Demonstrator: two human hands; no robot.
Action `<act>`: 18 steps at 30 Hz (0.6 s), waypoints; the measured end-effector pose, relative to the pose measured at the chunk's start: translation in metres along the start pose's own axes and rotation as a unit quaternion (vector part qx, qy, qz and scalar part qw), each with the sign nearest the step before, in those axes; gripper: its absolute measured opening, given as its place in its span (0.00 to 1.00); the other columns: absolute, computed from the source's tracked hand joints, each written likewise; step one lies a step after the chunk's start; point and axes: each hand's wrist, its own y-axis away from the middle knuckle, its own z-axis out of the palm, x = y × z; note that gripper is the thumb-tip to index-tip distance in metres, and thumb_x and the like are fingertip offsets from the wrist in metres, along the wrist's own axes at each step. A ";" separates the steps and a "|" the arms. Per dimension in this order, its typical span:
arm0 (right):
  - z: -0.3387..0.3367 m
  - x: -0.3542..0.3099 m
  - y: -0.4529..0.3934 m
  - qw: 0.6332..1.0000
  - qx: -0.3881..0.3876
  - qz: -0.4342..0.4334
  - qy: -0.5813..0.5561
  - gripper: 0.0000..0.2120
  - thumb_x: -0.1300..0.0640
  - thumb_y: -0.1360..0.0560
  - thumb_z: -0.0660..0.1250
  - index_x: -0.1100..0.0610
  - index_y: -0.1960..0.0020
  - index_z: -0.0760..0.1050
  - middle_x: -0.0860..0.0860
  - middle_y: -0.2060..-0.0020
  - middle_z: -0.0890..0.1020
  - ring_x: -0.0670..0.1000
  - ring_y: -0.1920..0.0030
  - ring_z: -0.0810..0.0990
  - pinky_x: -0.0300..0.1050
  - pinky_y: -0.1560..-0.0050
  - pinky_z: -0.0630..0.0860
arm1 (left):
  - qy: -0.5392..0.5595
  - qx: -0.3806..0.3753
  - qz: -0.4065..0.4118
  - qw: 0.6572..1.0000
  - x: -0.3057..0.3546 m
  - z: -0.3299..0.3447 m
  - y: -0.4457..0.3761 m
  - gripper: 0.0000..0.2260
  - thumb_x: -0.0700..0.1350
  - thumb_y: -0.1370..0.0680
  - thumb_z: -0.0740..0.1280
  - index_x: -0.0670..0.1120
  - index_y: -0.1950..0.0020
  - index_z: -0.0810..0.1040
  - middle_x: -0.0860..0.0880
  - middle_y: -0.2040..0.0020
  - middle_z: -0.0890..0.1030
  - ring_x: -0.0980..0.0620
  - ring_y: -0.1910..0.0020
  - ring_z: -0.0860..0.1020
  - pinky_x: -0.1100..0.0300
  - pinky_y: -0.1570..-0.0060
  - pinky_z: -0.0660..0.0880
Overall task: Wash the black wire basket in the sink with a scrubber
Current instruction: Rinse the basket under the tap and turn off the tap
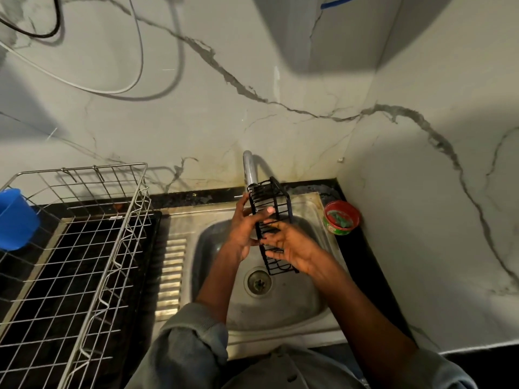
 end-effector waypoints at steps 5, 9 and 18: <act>-0.018 -0.004 0.008 0.996 -0.066 0.044 0.036 0.18 0.61 0.19 0.65 0.56 0.30 0.74 0.58 0.38 0.83 0.58 0.38 0.83 0.60 0.31 0.73 | -0.002 0.002 0.013 1.000 -0.001 -0.011 -0.003 0.29 0.39 0.26 0.77 0.66 0.33 0.77 0.48 0.34 0.81 0.40 0.35 0.79 0.31 0.51 0.81; -0.034 -0.021 0.019 0.986 -0.112 0.070 0.102 0.18 0.51 0.17 0.63 0.58 0.31 0.75 0.58 0.39 0.83 0.58 0.38 0.83 0.55 0.34 0.75 | 0.004 -0.001 0.031 1.000 -0.002 -0.011 -0.004 0.26 0.36 0.23 0.72 0.65 0.33 0.77 0.50 0.34 0.81 0.42 0.36 0.80 0.35 0.53 0.83; -0.020 -0.044 0.002 0.987 0.105 -0.056 0.107 0.16 0.43 0.18 0.64 0.53 0.39 0.79 0.53 0.47 0.86 0.54 0.46 0.86 0.54 0.45 0.81 | -0.009 0.043 0.014 0.999 -0.011 -0.012 -0.007 0.21 0.41 0.18 0.67 0.66 0.33 0.78 0.51 0.42 0.86 0.45 0.43 0.83 0.39 0.46 0.83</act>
